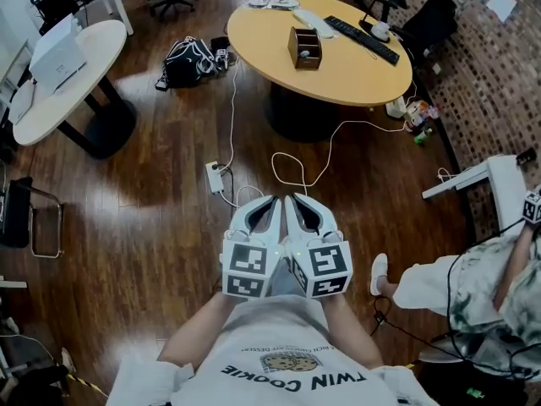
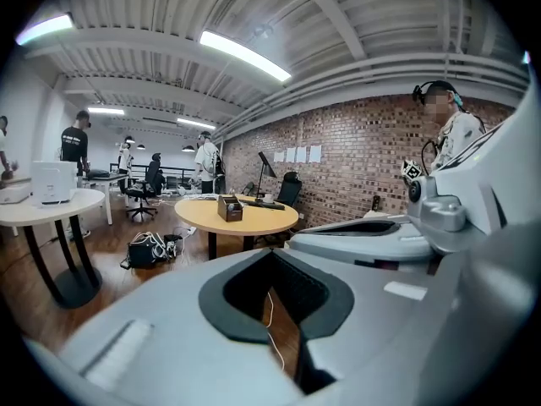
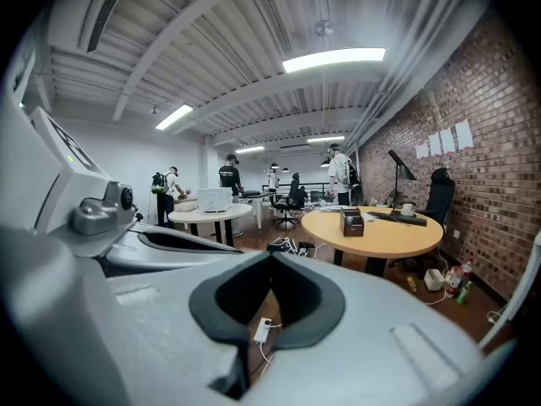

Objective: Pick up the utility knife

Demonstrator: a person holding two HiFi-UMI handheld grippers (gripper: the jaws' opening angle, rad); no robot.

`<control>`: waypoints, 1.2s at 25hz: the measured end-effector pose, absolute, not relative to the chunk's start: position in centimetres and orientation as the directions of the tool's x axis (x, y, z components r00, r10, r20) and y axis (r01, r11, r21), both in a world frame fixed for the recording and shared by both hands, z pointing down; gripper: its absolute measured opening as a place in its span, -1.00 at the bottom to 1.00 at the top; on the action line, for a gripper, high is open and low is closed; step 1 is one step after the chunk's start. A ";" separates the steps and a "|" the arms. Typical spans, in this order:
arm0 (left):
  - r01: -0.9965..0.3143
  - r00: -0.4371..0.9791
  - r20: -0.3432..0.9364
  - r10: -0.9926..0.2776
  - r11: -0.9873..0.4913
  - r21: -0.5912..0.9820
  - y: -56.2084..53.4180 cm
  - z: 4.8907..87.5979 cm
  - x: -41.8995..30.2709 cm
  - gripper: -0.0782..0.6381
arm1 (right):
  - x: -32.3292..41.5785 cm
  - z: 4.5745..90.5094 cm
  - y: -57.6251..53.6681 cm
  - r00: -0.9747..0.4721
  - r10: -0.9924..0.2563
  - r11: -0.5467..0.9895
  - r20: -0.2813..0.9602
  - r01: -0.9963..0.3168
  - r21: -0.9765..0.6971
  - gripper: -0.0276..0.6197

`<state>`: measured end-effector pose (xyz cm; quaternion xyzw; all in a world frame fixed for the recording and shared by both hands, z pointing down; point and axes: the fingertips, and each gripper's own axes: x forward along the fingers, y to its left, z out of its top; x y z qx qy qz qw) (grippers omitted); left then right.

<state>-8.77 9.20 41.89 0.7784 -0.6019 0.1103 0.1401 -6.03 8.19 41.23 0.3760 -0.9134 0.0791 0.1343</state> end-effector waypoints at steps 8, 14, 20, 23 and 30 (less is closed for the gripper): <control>-0.976 0.216 0.362 -0.907 -0.198 0.086 0.2 42.6 -7.6 -0.76 | -4.6 41.7 -1.0 -0.705 -0.635 0.728 0.316 -0.683 -0.059 -0.91; -0.979 0.202 0.385 -0.901 -0.183 0.085 -7.5 43.2 -5.9 -0.76 | -2.9 42.5 -8.4 -0.716 -0.614 0.739 0.332 -0.670 -0.077 -0.91; -0.983 0.181 0.369 -0.911 -0.182 0.035 -13.1 42.3 -3.9 -0.76 | -0.7 42.0 -13.8 -0.723 -0.618 0.739 0.308 -0.668 -0.085 -0.91; -0.982 0.178 0.361 -0.915 -0.186 0.013 -15.2 41.7 -3.1 -0.76 | -0.1 41.6 -15.7 -0.726 -0.621 0.738 0.296 -0.669 -0.092 -0.91; -0.978 0.193 0.342 -0.920 -0.207 -0.007 -19.1 40.8 -2.2 -0.76 | 1.0 41.3 -19.3 -0.712 -0.644 0.719 0.279 -0.688 -0.097 -0.91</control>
